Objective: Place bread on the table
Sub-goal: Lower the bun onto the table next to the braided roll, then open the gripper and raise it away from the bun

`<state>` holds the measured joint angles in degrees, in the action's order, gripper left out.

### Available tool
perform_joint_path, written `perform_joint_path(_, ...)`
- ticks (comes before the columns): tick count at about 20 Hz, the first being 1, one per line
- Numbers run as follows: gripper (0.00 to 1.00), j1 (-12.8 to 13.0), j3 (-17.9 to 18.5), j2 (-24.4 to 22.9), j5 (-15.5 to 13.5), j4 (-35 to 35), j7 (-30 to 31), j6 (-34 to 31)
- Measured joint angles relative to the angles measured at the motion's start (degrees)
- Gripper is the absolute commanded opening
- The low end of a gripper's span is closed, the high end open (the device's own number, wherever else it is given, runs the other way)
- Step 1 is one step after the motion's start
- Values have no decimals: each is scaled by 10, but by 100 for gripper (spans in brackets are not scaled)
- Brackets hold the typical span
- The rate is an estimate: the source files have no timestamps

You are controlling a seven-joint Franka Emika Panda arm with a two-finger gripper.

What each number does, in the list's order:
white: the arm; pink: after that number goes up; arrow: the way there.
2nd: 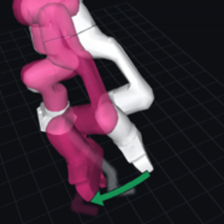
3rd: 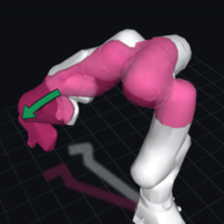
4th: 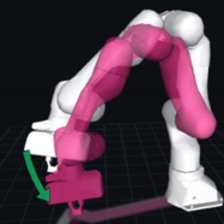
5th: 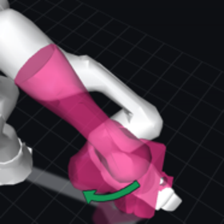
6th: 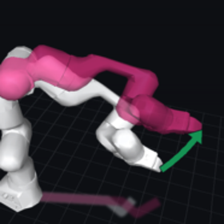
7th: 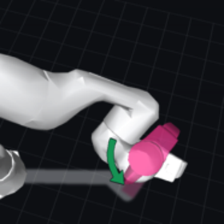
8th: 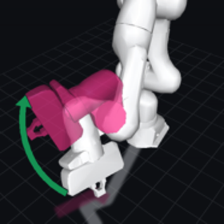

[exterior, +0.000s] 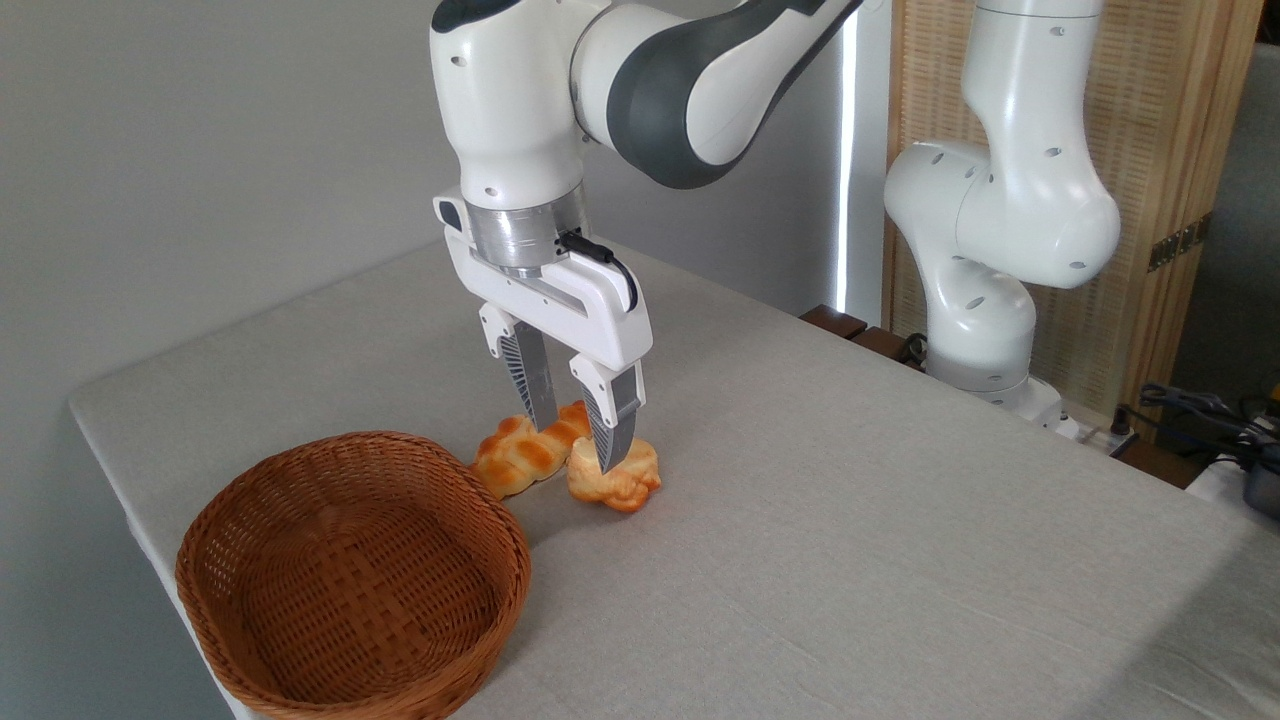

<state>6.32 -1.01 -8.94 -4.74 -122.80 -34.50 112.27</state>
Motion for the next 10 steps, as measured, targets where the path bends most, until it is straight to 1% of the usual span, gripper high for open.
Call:
perform_joint_path(5,100,0,-1,0,0,5,0,8)
perform_joint_path(10,100,0,-2,-2,0,78,0,14)
